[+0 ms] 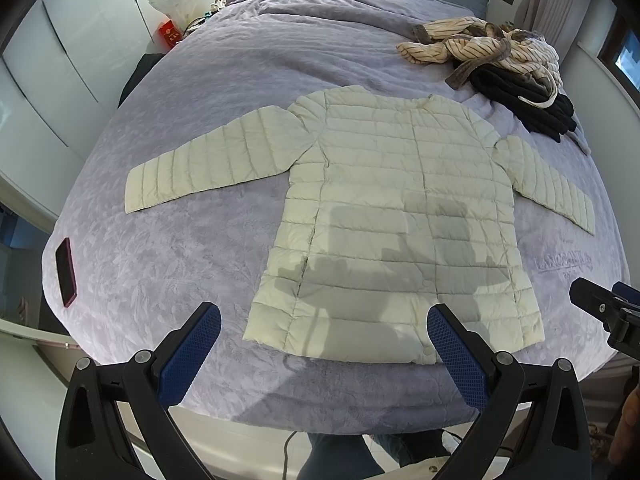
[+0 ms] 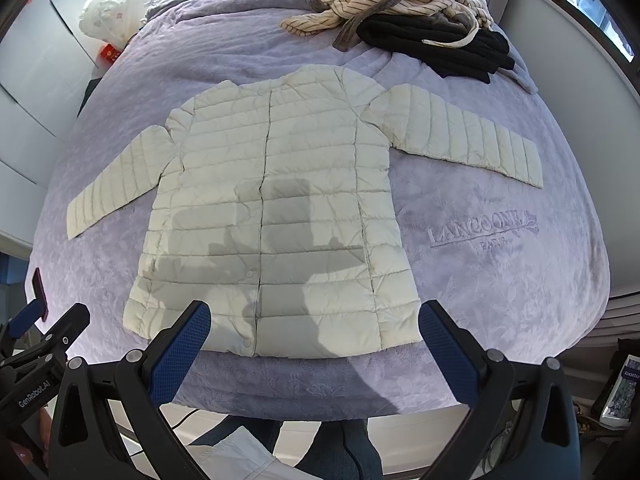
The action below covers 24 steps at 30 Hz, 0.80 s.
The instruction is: Fold large clothes
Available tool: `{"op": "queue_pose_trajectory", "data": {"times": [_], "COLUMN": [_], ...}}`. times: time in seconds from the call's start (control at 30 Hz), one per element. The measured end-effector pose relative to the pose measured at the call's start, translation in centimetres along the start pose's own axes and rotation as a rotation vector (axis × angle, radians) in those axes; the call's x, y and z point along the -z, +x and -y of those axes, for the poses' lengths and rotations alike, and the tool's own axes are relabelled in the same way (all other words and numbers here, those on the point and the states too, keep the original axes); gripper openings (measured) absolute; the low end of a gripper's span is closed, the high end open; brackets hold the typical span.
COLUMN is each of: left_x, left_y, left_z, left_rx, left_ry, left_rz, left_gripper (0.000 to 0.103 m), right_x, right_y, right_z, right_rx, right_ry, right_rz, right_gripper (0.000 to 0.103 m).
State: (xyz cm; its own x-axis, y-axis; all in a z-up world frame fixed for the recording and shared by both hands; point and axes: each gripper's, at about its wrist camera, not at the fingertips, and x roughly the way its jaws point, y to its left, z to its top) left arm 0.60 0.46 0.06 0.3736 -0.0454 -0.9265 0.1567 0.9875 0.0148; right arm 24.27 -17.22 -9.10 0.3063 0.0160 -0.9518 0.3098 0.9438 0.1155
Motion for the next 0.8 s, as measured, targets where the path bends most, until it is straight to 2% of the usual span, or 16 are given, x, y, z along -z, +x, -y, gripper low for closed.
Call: {"op": "queue_pose_trajectory", "data": {"times": [0.8], "left_x": [-0.02], "left_y": [0.06], "left_z": [-0.01], "left_rx": [0.001], "left_ry": [-0.001], "left_rz": [-0.003], "left_gripper": [0.103], "right_x": [0.1], "right_y": [0.16], "right_z": [-0.03], "right_rx": [0.002], "right_ry": [0.002], "right_rz": [-0.006], "right_gripper": [0.103]}}
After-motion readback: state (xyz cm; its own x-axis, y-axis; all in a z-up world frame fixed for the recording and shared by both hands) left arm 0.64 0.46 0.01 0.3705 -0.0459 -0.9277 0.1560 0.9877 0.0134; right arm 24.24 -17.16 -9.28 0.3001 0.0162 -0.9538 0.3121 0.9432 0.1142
